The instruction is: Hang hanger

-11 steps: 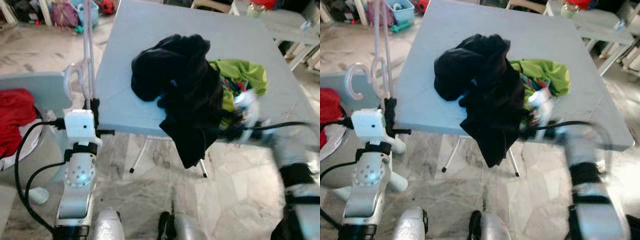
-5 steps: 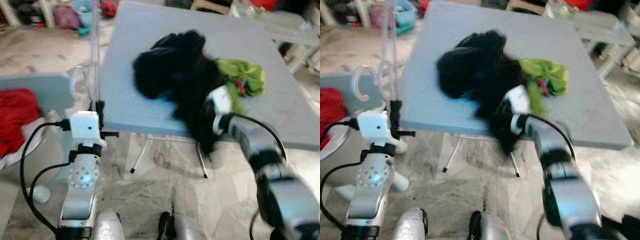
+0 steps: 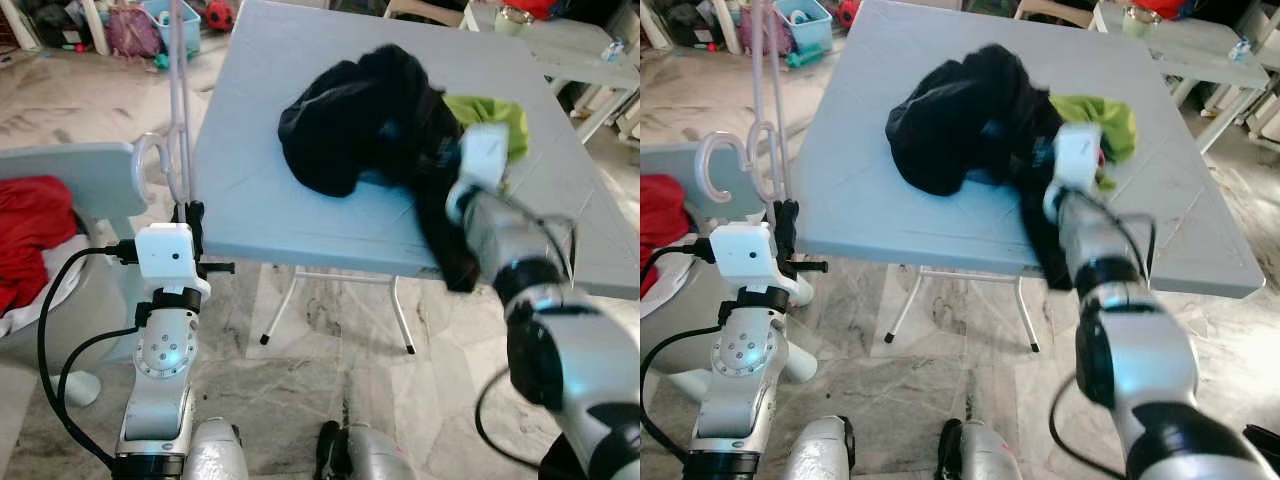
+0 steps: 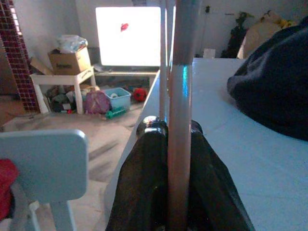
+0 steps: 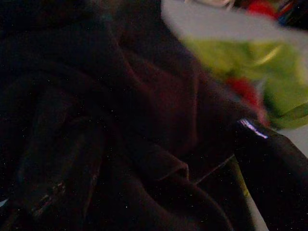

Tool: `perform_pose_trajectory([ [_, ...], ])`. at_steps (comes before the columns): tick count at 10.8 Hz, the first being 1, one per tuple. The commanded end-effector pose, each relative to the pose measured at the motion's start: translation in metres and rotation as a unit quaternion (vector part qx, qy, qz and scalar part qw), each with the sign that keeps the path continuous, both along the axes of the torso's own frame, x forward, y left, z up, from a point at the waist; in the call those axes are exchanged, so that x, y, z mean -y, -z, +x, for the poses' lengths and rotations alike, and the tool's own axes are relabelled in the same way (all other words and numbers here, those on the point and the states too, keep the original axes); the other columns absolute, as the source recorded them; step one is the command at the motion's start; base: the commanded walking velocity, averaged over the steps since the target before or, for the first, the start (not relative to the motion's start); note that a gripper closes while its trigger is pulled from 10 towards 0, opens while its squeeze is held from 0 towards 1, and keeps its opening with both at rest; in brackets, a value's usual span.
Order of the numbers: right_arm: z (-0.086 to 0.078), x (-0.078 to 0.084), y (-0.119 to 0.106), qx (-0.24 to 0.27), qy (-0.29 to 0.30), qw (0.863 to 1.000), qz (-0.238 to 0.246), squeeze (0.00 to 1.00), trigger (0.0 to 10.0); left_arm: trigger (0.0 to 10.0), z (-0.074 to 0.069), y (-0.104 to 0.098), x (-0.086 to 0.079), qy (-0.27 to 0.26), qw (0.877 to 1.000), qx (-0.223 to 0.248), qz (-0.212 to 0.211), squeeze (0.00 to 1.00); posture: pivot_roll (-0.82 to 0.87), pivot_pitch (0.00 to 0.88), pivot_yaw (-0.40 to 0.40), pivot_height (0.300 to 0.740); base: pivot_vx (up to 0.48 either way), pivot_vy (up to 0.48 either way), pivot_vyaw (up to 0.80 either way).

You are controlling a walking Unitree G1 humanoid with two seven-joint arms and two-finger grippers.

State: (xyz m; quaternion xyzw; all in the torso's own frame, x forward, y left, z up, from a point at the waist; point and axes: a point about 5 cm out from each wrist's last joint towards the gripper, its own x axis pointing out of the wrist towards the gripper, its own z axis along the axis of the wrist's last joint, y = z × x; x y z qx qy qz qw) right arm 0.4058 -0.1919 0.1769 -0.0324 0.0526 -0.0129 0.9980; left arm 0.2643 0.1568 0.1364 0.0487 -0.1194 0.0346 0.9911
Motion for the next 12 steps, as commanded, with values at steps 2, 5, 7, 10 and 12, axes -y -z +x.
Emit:
perform_pose_trajectory([
  [2,0.004,0.003,-0.020,0.055,0.014,0.998,0.018,1.00,10.0,10.0,0.001,-0.004,0.000,-0.003,1.000,0.010,0.005,0.00,0.14,0.160,-0.126,0.740,0.000,0.000,0.00],
  [5,-0.012,0.047,-0.029,0.110,-0.036,0.993,-0.010,1.00,10.0,10.0,0.002,-0.003,0.000,-0.002,1.000,0.010,0.005,0.00,0.12,0.156,-0.118,0.740,0.000,0.000,0.00],
  [7,-0.032,0.061,-0.021,0.091,-0.180,0.979,-0.008,1.00,10.0,10.0,0.003,-0.002,-0.001,0.001,1.000,0.007,0.006,0.00,0.10,0.155,-0.106,0.740,0.000,0.000,0.00],
  [10,-0.067,0.090,-0.001,-0.024,-0.333,0.940,-0.065,1.00,10.0,10.0,0.006,-0.003,0.004,0.013,1.000,0.008,0.007,0.00,0.09,0.149,-0.096,0.740,0.000,0.000,0.00],
  [12,-0.076,0.096,0.018,-0.094,-0.364,0.923,-0.085,1.00,10.0,10.0,0.005,-0.002,0.002,0.011,1.000,0.008,0.007,0.00,0.09,0.149,-0.096,0.740,0.000,0.000,0.00],
])
